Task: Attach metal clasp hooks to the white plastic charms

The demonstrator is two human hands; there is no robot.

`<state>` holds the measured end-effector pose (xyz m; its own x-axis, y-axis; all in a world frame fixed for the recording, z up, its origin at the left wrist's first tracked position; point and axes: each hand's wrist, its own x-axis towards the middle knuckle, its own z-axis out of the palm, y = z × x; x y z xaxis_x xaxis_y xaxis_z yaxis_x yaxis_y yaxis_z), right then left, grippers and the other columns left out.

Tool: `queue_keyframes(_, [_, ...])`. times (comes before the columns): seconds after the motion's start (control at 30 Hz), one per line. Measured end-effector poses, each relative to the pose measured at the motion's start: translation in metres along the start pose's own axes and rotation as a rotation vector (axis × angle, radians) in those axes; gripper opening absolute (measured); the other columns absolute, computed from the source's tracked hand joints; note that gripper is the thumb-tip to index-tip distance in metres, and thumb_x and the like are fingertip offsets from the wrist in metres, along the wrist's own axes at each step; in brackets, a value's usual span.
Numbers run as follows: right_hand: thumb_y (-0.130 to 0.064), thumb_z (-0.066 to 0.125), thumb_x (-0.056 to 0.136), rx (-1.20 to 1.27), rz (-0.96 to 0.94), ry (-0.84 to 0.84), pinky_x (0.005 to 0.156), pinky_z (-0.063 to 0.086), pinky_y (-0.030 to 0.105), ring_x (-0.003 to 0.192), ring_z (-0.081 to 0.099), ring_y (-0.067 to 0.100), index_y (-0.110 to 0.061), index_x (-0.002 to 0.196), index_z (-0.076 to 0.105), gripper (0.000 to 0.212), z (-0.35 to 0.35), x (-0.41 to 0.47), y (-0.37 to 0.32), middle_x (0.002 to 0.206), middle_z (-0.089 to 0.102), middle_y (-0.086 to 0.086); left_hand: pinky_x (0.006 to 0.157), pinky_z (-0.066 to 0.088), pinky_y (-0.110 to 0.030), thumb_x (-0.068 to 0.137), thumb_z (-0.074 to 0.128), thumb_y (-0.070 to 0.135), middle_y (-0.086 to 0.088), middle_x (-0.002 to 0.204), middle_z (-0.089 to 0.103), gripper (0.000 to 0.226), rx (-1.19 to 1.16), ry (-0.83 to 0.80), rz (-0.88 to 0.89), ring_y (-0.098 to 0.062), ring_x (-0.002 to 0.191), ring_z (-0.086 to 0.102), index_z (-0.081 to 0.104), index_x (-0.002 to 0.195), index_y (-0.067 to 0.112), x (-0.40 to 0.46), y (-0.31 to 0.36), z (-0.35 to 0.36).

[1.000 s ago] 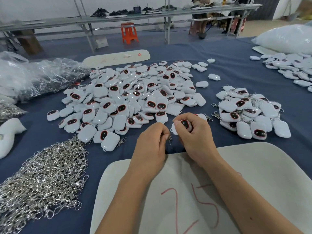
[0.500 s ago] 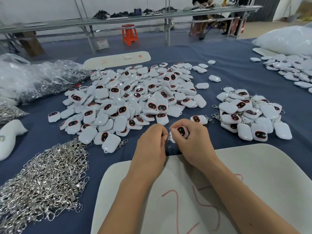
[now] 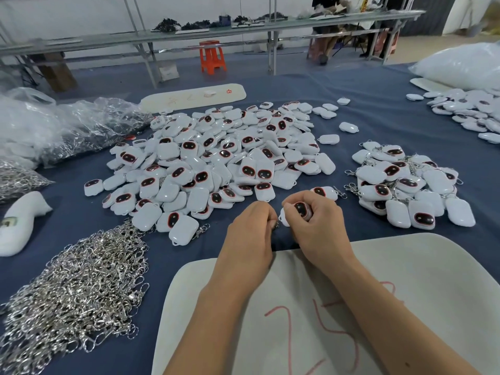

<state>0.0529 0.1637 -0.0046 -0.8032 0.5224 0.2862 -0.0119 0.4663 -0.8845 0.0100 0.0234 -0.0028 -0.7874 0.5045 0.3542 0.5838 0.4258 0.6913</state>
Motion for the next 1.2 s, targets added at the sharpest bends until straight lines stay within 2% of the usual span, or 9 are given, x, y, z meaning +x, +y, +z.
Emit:
queue_keyframes(0.13, [-0.013, 0.068, 0.093, -0.040, -0.032, 0.010, 0.066, 0.043, 0.008, 0.071, 0.062, -0.002, -0.023, 0.083, 0.072, 0.015, 0.002, -0.003, -0.003, 0.079, 0.068, -0.026, 0.071, 0.045, -0.052, 0.093, 0.049, 0.001, 0.005, 0.082, 0.056, 0.018, 0.015, 0.030, -0.015, -0.023, 0.079, 0.052, 0.052, 0.085, 0.017, 0.002, -0.002, 0.000])
queue_keyframes(0.23, [-0.017, 0.067, 0.095, 0.010, 0.017, 0.063, 0.061, 0.043, 0.013, 0.062, 0.061, 0.004, -0.027, 0.082, 0.070, 0.017, 0.000, -0.001, -0.001, 0.069, 0.066, -0.021, 0.072, 0.045, -0.052, 0.095, 0.050, 0.001, 0.006, 0.083, 0.056, 0.019, 0.026, 0.010, -0.001, -0.021, 0.079, 0.051, 0.052, 0.085, 0.017, 0.002, 0.001, 0.001])
queue_keyframes(0.33, [-0.018, 0.067, 0.096, 0.010, 0.023, 0.027, 0.059, 0.043, 0.014, 0.058, 0.059, 0.005, -0.028, 0.081, 0.069, 0.018, 0.000, -0.001, -0.001, 0.065, 0.065, -0.021, 0.073, 0.045, -0.052, 0.096, 0.050, 0.001, 0.003, 0.084, 0.056, 0.018, 0.029, -0.002, 0.021, -0.023, 0.079, 0.051, 0.052, 0.086, 0.015, 0.001, 0.004, 0.000])
queue_keyframes(0.47, [-0.016, 0.068, 0.095, -0.014, 0.017, 0.024, 0.063, 0.042, 0.008, 0.066, 0.059, -0.002, -0.026, 0.081, 0.071, 0.017, 0.001, 0.000, -0.003, 0.075, 0.068, -0.024, 0.072, 0.044, -0.053, 0.096, 0.050, 0.000, 0.003, 0.084, 0.055, 0.019, 0.047, -0.005, 0.017, -0.024, 0.078, 0.050, 0.050, 0.085, 0.016, 0.002, 0.004, 0.000])
queue_keyframes(0.63, [-0.014, 0.067, 0.095, -0.031, 0.033, 0.001, 0.064, 0.043, 0.009, 0.069, 0.060, -0.002, -0.024, 0.082, 0.072, 0.017, 0.000, 0.001, -0.002, 0.079, 0.068, -0.025, 0.070, 0.045, -0.053, 0.088, 0.050, -0.004, 0.006, 0.083, 0.052, 0.023, 0.105, -0.020, -0.028, -0.026, 0.078, 0.050, 0.048, 0.084, 0.019, 0.001, 0.003, 0.003])
queue_keyframes(0.8, [-0.012, 0.066, 0.095, -0.085, -0.003, 0.004, 0.060, 0.040, 0.008, 0.060, 0.056, -0.003, -0.020, 0.085, 0.072, 0.014, 0.001, -0.002, -0.004, 0.067, 0.065, -0.015, 0.070, 0.045, -0.045, 0.088, 0.049, -0.001, 0.009, 0.084, 0.050, 0.025, 0.155, -0.027, -0.072, -0.024, 0.080, 0.050, 0.044, 0.083, 0.023, 0.001, 0.003, 0.007])
queue_keyframes(0.93, [-0.009, 0.065, 0.095, -0.130, -0.051, -0.002, 0.062, 0.040, 0.008, 0.066, 0.059, -0.002, -0.017, 0.086, 0.072, 0.014, 0.001, -0.003, -0.006, 0.073, 0.068, -0.013, 0.065, 0.033, -0.036, 0.087, 0.046, 0.003, 0.009, 0.089, 0.047, 0.022, 0.220, -0.060, -0.118, -0.022, 0.081, 0.048, 0.042, 0.085, 0.025, 0.002, 0.007, 0.008])
queue_keyframes(1.07, [-0.010, 0.065, 0.097, -0.167, -0.092, -0.016, 0.064, 0.042, 0.008, 0.067, 0.059, -0.004, -0.018, 0.088, 0.070, 0.012, 0.001, -0.004, -0.005, 0.069, 0.064, -0.016, 0.063, 0.021, -0.033, 0.087, 0.045, 0.002, 0.006, 0.095, 0.046, 0.022, 0.294, -0.082, -0.171, -0.020, 0.080, 0.043, 0.043, 0.092, 0.023, 0.001, 0.014, 0.009])
queue_keyframes(1.2, [-0.010, 0.064, 0.097, -0.202, -0.142, -0.047, 0.059, 0.040, 0.009, 0.062, 0.058, 0.001, -0.019, 0.088, 0.066, 0.013, 0.002, -0.004, -0.004, 0.062, 0.059, -0.014, 0.065, 0.023, -0.029, 0.091, 0.049, 0.004, 0.000, 0.109, 0.053, 0.019, 0.368, -0.100, -0.219, -0.022, 0.087, 0.050, 0.046, 0.101, 0.020, 0.002, 0.022, 0.010])
